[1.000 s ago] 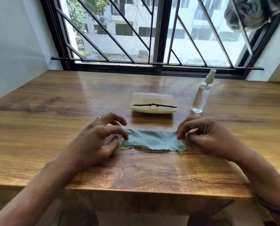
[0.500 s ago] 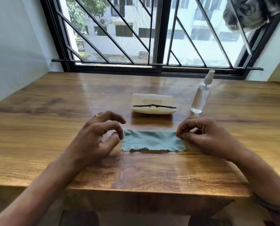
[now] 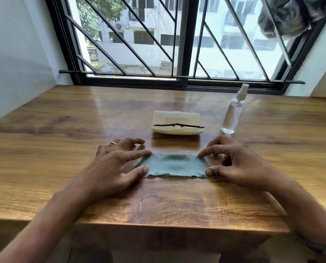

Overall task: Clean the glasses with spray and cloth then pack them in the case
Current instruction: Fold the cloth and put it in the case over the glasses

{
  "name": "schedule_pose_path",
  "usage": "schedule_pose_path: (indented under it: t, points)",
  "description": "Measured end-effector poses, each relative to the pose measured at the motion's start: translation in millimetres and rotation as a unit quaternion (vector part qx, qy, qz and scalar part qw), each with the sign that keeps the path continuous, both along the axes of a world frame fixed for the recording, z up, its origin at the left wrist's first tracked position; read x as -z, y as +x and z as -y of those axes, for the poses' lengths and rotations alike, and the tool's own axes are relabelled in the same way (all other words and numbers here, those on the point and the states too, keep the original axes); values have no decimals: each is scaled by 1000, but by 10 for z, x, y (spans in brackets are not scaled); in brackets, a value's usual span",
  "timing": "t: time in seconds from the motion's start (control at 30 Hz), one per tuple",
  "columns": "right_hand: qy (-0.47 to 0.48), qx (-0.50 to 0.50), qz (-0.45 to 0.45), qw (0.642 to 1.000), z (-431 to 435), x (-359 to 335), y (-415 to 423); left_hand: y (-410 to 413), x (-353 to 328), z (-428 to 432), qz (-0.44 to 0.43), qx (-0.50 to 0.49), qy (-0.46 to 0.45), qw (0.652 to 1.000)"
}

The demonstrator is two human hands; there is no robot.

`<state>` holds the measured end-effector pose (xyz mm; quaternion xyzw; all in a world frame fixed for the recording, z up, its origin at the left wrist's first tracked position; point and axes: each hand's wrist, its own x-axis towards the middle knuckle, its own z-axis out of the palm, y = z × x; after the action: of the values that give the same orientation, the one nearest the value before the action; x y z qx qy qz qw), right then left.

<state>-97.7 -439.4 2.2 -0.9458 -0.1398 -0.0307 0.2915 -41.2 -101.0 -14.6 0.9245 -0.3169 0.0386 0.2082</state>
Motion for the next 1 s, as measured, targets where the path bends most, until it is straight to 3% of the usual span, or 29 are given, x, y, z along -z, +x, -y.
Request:
schedule_pose_path:
  t: [0.43,0.63,0.77,0.9,1.0]
  points:
    - [-2,27,28,999,-21,14,0,-21,-21,44,-10,-38,-33,999]
    - [-49,19,14,999,-12,14,-8,3,-14,39,-7,-55,50,997]
    - [13,41,-2,999,-41,-37,-31,-12,-37,57,-14,-60,35,998]
    - [100,76,112,986,-381,-133,-95,87,-50,79,6,-75,-89,993]
    - [44,53,160,985,-885,-140,-81,209,-122,109,4,-68,-96,993]
